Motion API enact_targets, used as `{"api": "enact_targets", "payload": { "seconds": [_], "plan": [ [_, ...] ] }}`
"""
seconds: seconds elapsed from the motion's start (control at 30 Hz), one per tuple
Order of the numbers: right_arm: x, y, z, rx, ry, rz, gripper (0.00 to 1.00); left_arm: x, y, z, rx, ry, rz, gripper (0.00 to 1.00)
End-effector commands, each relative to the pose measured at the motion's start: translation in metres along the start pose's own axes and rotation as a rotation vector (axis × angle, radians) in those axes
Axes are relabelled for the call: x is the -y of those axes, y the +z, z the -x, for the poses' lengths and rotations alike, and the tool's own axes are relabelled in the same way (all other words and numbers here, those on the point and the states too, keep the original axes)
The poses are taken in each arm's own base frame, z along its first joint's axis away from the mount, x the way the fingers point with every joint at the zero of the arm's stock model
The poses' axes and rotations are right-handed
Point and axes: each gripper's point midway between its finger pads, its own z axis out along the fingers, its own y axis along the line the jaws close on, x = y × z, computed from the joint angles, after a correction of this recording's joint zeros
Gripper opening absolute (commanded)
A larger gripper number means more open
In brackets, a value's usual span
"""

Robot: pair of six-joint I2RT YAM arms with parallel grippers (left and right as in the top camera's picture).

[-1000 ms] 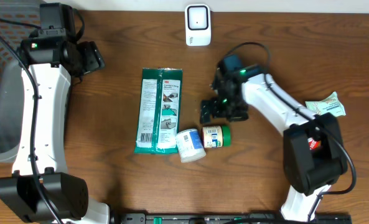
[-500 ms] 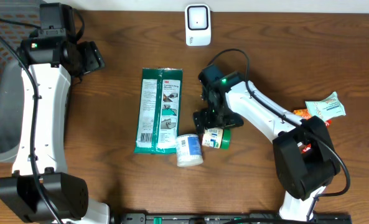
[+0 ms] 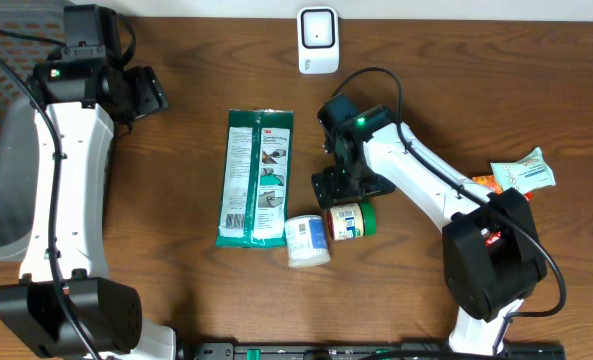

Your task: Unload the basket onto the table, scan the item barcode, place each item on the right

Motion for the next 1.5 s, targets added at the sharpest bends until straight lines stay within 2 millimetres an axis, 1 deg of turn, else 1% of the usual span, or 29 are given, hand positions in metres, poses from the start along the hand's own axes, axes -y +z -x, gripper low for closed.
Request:
{"api": "enact_targets", "payload": {
  "seconds": [0.0,0.1,0.17,0.27,0.4,0.47,0.57,0.63,0.67,0.7,0.77,0.83,0.9,0.97,1.03,1.1,1.2,1.3,1.47],
  "plan": [
    [0.004,-0.011,0.007,0.039,-0.008,-0.006,0.99,-0.005,-0.007,0.004,0.022,-0.001,0.013,0.82],
    [0.003,-0.011,0.009,0.045,-0.007,-0.001,0.99,-0.005,-0.007,0.004,0.022,-0.001,0.013,0.82],
    [-0.001,-0.011,0.009,0.043,-0.008,0.023,0.99,-0.005,-0.007,0.004,0.022,-0.001,0.013,0.82],
    [-0.003,-0.012,0.015,0.067,-0.009,0.037,0.99,-0.005,-0.007,0.004,0.022,-0.001,0.013,0.82],
    [0.004,-0.015,0.031,0.121,0.018,0.056,0.99,-0.005,-0.007,0.004,0.022,-0.001,0.013,0.82],
    [0.008,-0.019,0.035,0.129,0.034,0.079,0.99,-0.005,-0.007,0.004,0.022,-0.002,0.013,0.82],
    [0.009,-0.035,0.041,0.132,0.041,0.168,0.99,-0.005,-0.007,0.004,0.022,-0.001,0.013,0.82],
    [0.010,-0.052,0.047,0.146,0.077,0.259,0.98,-0.005,-0.007,0.004,0.022,-0.001,0.013,0.82],
    [0.011,-0.056,0.048,0.148,0.084,0.279,0.98,-0.005,-0.007,0.004,0.022,-0.001,0.013,0.82],
    [0.012,-0.065,0.050,0.153,0.114,0.328,0.97,-0.005,-0.007,0.004,0.022,-0.001,0.013,0.82],
    [0.018,-0.077,0.053,0.158,0.189,0.401,0.91,-0.005,-0.007,0.004,0.022,-0.001,0.013,0.82],
    [0.031,-0.084,0.052,0.150,0.291,0.435,0.89,-0.005,-0.007,0.004,0.022,-0.001,0.013,0.82],
    [0.052,-0.087,0.045,0.110,0.459,0.434,0.89,-0.005,-0.007,0.004,0.022,-0.001,0.013,0.82],
    [0.069,-0.086,0.034,0.044,0.624,0.432,0.89,-0.005,-0.007,0.004,0.022,-0.001,0.013,0.82],
    [0.082,-0.083,0.017,-0.047,0.794,0.421,0.88,-0.005,-0.007,0.004,0.022,-0.001,0.013,0.82],
    [0.087,-0.079,0.000,-0.128,0.889,0.406,0.92,-0.005,-0.007,0.004,0.022,-0.001,0.013,0.82],
    [0.082,-0.068,-0.020,-0.224,0.940,0.388,0.93,-0.005,-0.007,0.004,0.022,-0.002,0.013,0.82],
    [0.067,-0.055,-0.036,-0.320,0.973,0.411,0.94,-0.005,-0.007,0.004,0.022,-0.001,0.013,0.82],
    [0.051,-0.028,-0.050,-0.422,1.124,0.424,0.94,-0.005,-0.007,0.004,0.022,-0.001,0.013,0.82]
  ]
}}
